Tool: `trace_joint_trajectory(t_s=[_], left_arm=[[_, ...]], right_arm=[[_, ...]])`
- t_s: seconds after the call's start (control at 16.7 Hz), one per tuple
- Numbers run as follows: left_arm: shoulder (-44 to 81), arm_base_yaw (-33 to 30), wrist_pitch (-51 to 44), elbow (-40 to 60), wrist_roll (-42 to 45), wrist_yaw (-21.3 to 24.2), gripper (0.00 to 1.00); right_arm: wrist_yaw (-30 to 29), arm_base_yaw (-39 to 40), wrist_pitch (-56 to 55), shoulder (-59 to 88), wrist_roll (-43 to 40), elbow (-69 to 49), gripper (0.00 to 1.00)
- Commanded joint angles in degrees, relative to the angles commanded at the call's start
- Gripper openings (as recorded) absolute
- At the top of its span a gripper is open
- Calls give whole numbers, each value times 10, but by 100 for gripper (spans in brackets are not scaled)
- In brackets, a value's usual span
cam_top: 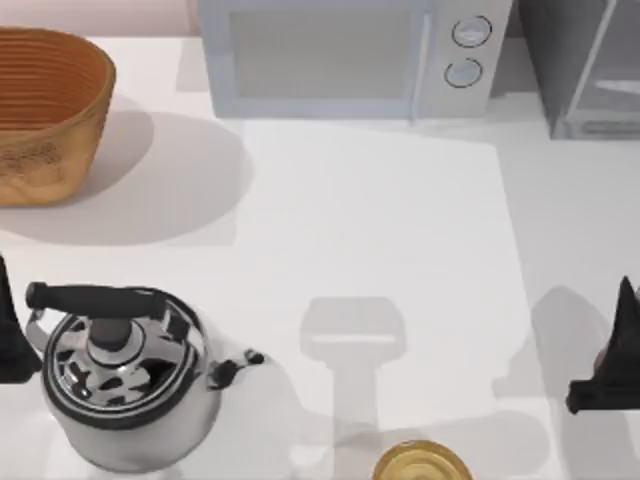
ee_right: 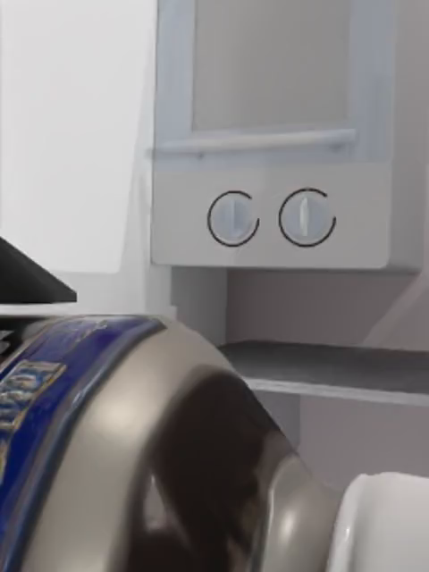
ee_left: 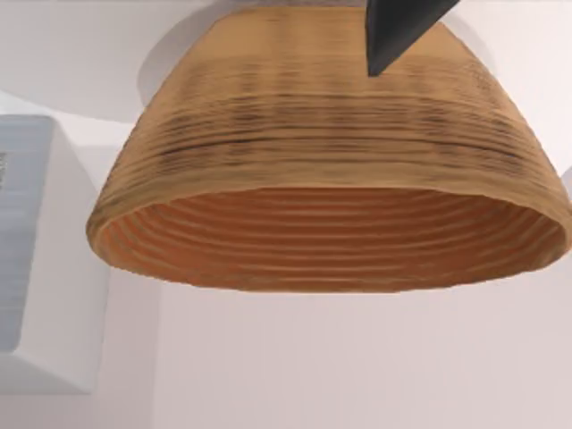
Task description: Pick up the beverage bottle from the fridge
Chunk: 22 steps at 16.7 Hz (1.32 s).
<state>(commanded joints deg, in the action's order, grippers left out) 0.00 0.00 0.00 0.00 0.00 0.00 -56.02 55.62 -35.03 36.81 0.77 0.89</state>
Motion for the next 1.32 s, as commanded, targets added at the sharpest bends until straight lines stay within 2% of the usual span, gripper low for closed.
trace_joint_trajectory(t_s=[0.24,0.42,0.9,1.08,1.32], left_arm=[[0,0,0,0,0,0,100],[0,0,0,0,0,0,100],[0,0,0,0,0,0,100],[0,0,0,0,0,0,100],[0,0,0,0,0,0,100]], right_arm=[[-133,132,-87,83,2,-2,0],[-175,175,-119,112,2,-3,0],[-170,169,-141,134,2,0,0],[-147,144,-216,210,-2,5,0],[-93,87,-393,380,-4,8,0]])
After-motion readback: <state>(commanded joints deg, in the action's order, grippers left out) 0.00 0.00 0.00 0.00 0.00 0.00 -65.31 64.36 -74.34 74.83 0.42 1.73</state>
